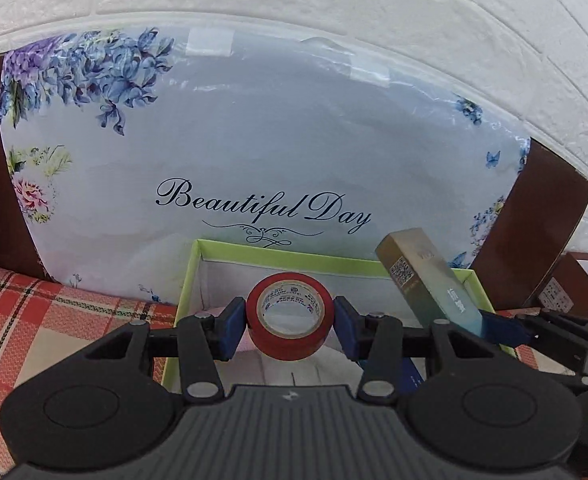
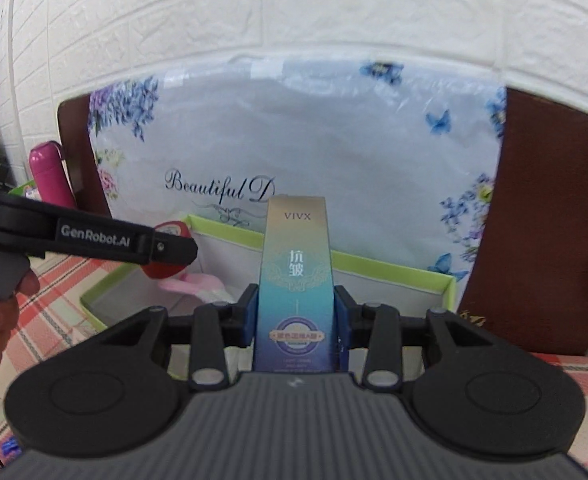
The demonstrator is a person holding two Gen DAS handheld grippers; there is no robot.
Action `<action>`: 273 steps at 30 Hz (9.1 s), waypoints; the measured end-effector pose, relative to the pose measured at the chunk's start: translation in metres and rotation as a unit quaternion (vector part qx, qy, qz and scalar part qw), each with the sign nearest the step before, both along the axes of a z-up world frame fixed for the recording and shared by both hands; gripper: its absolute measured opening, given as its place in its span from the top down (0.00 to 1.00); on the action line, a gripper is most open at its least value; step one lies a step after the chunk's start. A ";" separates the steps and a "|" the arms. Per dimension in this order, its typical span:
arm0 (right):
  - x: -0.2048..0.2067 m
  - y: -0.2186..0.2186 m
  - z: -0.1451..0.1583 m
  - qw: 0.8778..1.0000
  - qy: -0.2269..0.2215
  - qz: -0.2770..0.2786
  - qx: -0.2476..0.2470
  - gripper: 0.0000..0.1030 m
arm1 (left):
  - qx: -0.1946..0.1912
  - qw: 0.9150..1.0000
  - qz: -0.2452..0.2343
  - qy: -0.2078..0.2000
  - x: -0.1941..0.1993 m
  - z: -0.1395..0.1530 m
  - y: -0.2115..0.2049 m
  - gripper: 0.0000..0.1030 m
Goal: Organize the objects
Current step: 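Lift red tape and VIVX box into the green box and release both, then withdraw both grippers back over the cluttered table, then grasp the steel wool with the left gripper while the right grasps the black tape, then carry steel wool and black tape into the green box and release both, then withdraw both grippers back over the table, then grasp the blue cube box with the left gripper while the right grasps the clear tube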
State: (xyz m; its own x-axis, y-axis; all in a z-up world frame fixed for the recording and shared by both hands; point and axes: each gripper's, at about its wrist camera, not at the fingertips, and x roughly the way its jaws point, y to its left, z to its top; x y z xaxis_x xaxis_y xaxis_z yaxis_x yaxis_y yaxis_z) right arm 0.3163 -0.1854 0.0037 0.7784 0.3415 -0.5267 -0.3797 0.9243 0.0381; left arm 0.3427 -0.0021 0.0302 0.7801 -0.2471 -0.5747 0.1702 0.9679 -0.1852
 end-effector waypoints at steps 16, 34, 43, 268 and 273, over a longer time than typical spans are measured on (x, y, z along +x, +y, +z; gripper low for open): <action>-0.017 -0.002 -0.013 1.000 -0.008 -0.014 -0.017 0.00 | 0.042 0.997 0.037 -0.051 -0.021 0.003 0.007 0.14; -0.165 -0.016 0.059 0.993 -0.105 -0.047 -0.024 0.00 | 0.032 0.994 0.017 -0.105 -0.172 0.077 -0.002 0.12; -0.234 -0.020 0.042 0.992 -0.104 -0.062 -0.015 0.00 | 0.044 0.994 0.017 -0.101 -0.239 0.061 -0.003 0.12; -0.278 0.004 -0.083 0.995 0.104 -0.003 0.000 0.74 | 0.027 0.999 -0.001 0.016 -0.220 -0.078 0.036 0.36; -0.305 0.014 -0.080 0.992 0.118 0.030 -0.008 0.74 | 0.049 0.997 -0.048 0.024 -0.261 -0.075 0.035 0.36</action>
State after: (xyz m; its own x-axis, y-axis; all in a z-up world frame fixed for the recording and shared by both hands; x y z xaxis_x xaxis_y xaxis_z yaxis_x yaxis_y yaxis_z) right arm 0.0110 -0.1714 -0.0767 0.6107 0.3746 -0.6977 -0.4169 0.9012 0.1189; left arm 0.0815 0.0331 -0.0443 0.7271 -0.2600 -0.6354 0.2558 0.9615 -0.1008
